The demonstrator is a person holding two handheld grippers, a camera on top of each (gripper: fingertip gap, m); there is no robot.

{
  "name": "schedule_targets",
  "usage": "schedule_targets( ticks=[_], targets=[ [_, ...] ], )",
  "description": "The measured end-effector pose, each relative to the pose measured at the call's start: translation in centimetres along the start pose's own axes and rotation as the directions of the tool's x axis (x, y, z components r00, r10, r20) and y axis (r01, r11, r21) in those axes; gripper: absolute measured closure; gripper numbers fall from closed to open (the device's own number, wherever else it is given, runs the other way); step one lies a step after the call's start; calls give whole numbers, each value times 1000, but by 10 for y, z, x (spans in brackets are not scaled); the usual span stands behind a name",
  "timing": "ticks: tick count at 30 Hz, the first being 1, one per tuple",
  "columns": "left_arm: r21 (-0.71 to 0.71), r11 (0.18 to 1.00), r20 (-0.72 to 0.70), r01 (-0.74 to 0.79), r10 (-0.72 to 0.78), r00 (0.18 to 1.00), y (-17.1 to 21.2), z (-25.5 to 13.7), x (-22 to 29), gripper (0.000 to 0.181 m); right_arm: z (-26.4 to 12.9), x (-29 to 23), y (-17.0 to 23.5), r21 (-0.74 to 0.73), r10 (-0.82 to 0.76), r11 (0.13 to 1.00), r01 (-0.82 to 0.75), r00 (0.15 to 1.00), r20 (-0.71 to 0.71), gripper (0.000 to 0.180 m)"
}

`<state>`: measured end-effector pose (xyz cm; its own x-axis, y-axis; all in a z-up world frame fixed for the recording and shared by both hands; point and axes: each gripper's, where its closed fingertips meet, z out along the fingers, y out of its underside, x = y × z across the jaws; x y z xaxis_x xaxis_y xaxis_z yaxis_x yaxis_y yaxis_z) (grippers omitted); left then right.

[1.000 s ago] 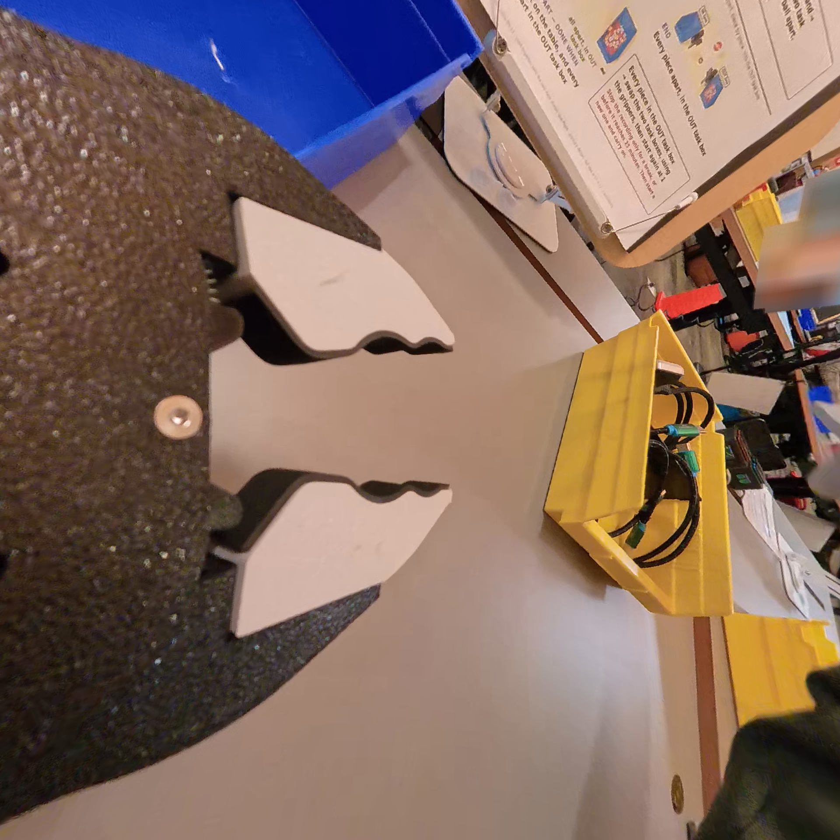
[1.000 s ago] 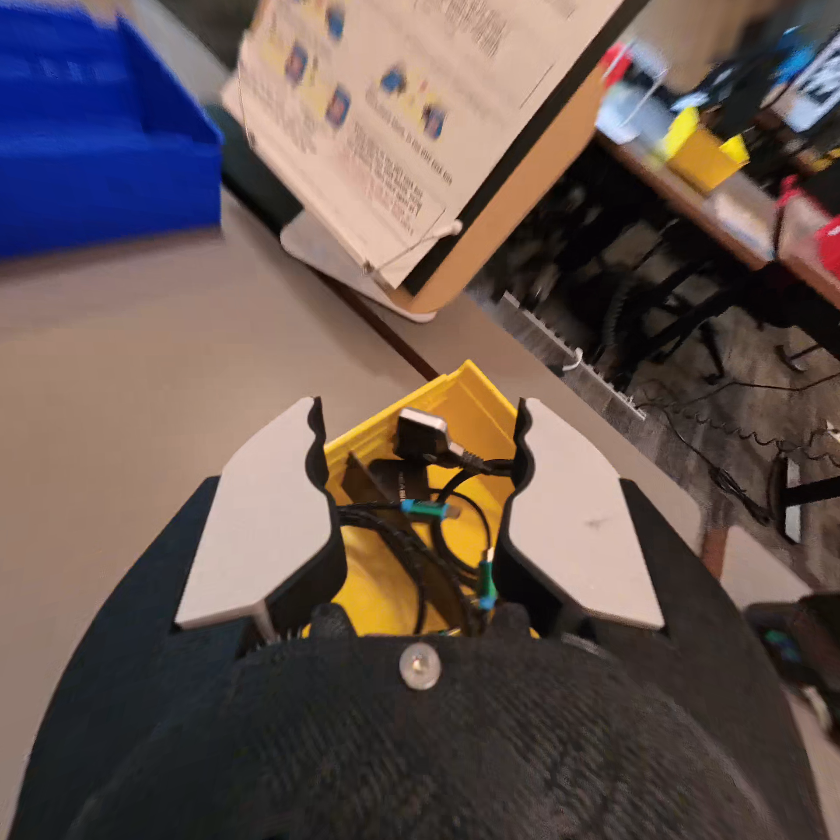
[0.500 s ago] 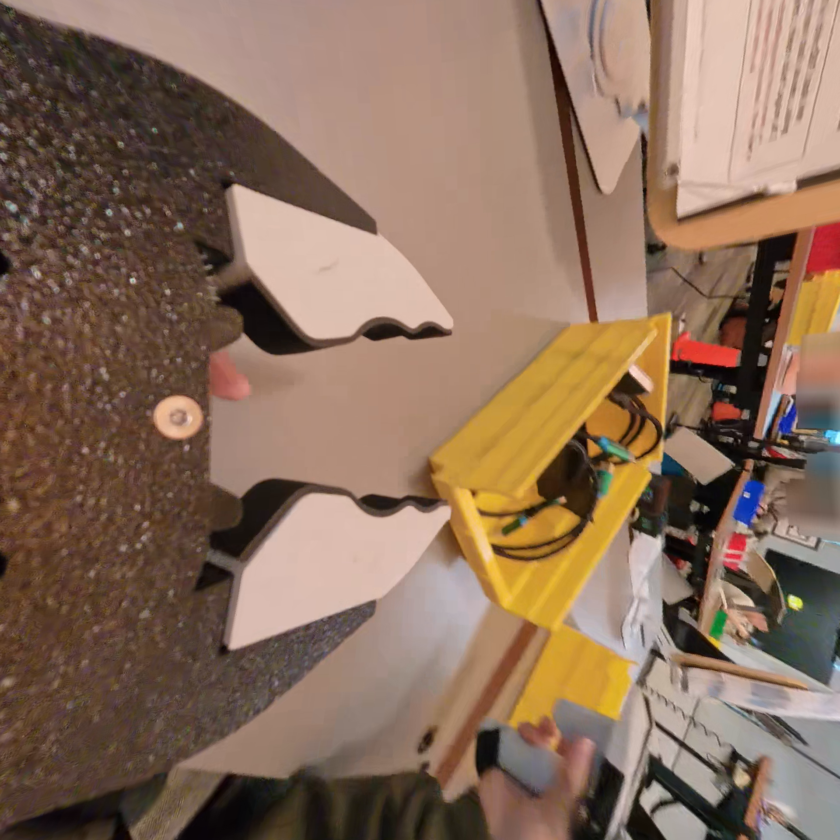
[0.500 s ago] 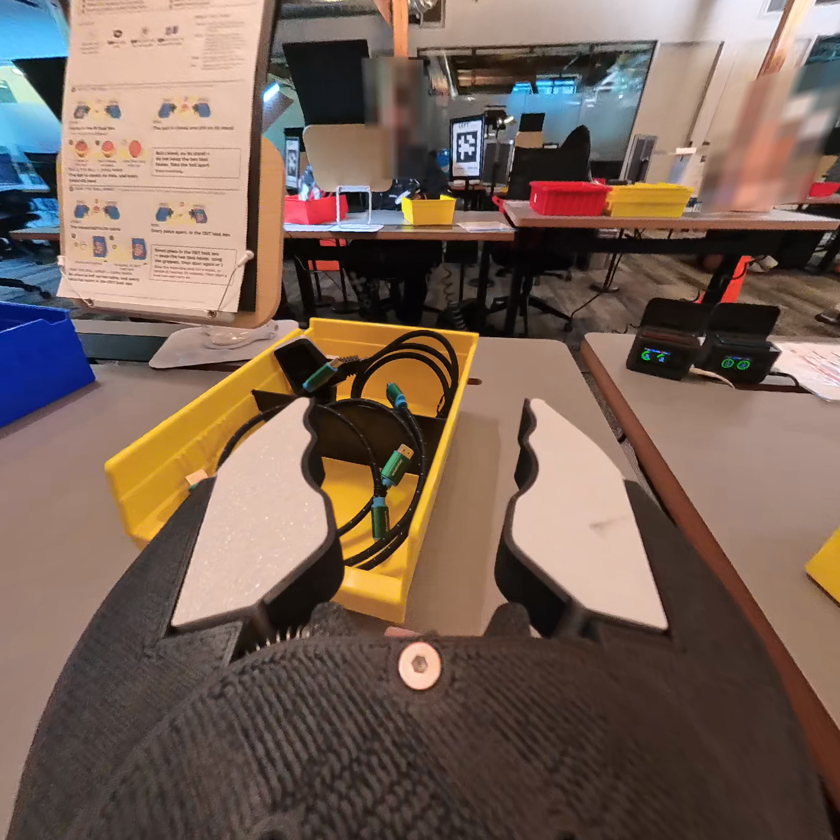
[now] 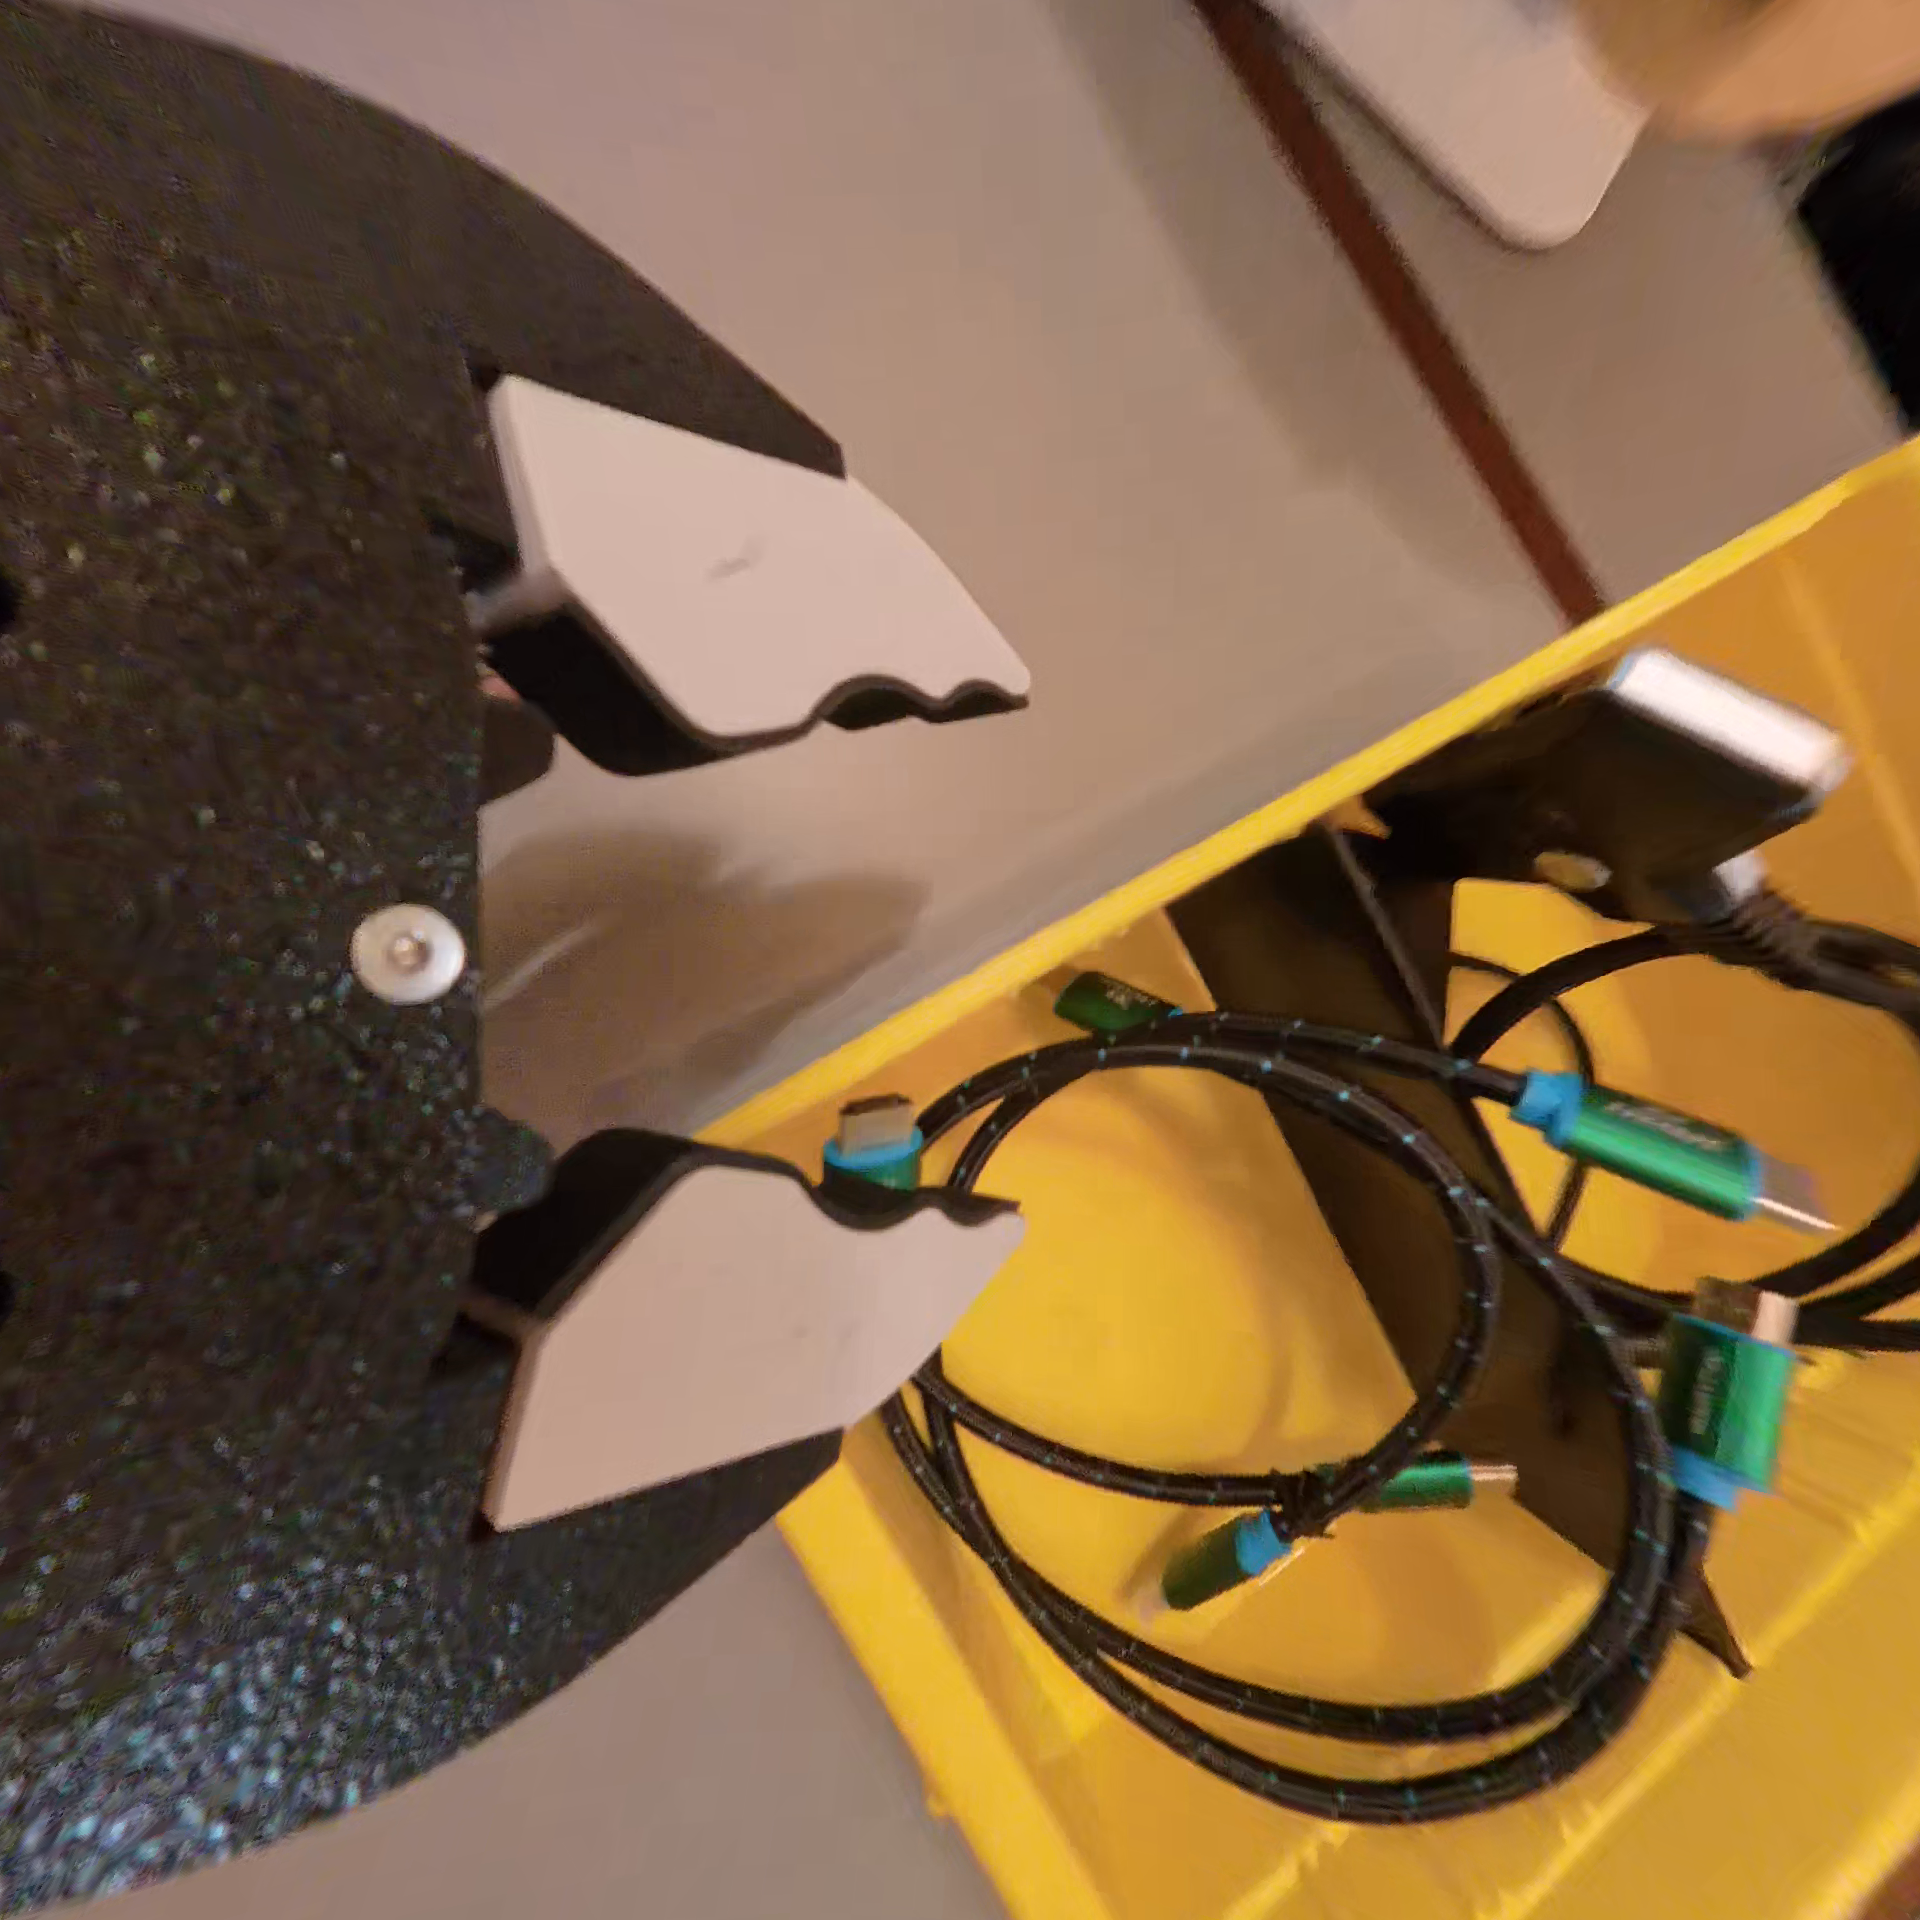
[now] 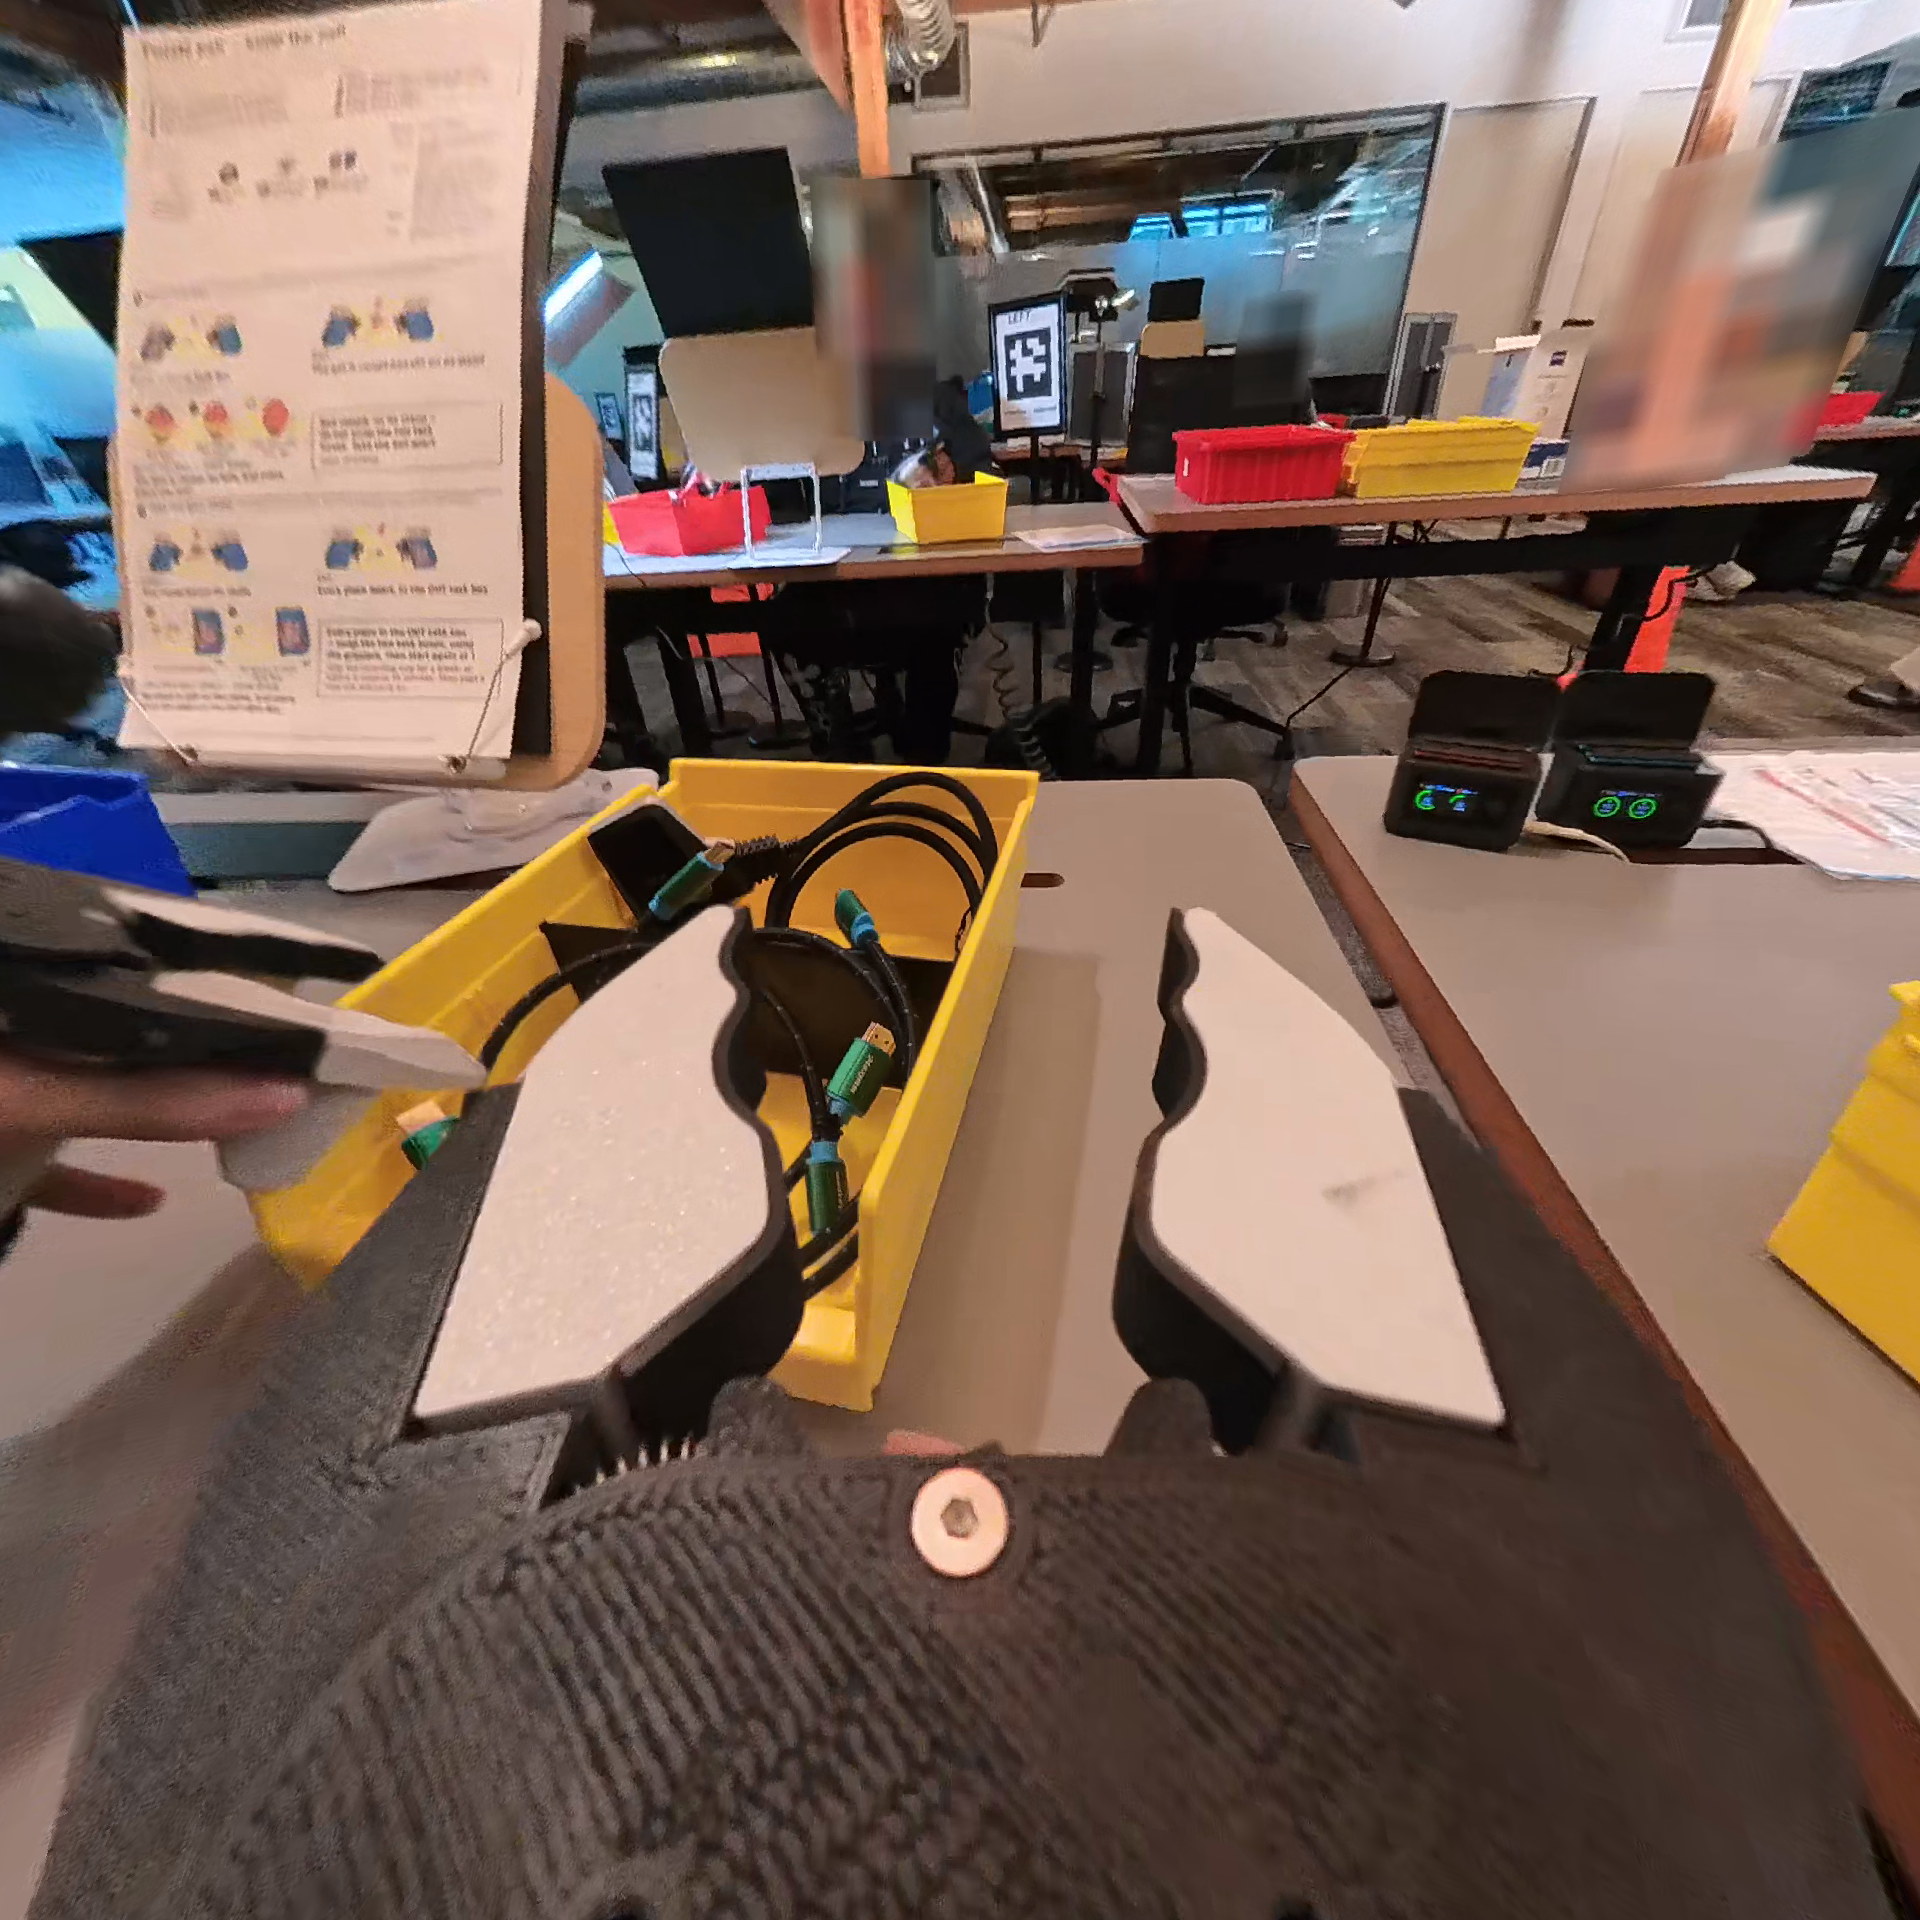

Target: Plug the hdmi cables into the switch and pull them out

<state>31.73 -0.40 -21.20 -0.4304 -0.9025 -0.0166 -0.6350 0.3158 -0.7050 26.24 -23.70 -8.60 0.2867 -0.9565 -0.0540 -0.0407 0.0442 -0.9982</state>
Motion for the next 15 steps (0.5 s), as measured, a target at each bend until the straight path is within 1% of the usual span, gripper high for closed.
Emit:
schedule_targets(
  ticks=[1,2,3,5,8,10,15],
  targets=[
    [-39,999,-28,5,-6,1000,6,7,5,101,-1,1,-1,5,14,1000,-14,1000,7,106],
    [-55,998,-59,-11,8,998,10,12,11,115,-1,1,-1,5,23,1000,-23,1000,12,107],
    [-36,999,-69,-27,25,997,9,13,14,139,-1,2,0,2,25,1000,-25,1000,14,107],
    [-23,999,25,-47,47,999,9,11,1,152,-1,2,2,-8,25,1000,-25,999,20,107],
    [-1,999,51,-40,41,998,21,-1,-18,165,-2,-2,0,-7,26,1000,-26,999,44,109],
    [0,998,33,-70,70,997,36,-17,-28,166,-4,-4,-4,5,20,1000,-20,999,49,110],
    [3,991,-29,-136,136,990,98,-77,-52,166,-4,-18,-10,15,6,1000,-8,996,93,112]
  ],
)
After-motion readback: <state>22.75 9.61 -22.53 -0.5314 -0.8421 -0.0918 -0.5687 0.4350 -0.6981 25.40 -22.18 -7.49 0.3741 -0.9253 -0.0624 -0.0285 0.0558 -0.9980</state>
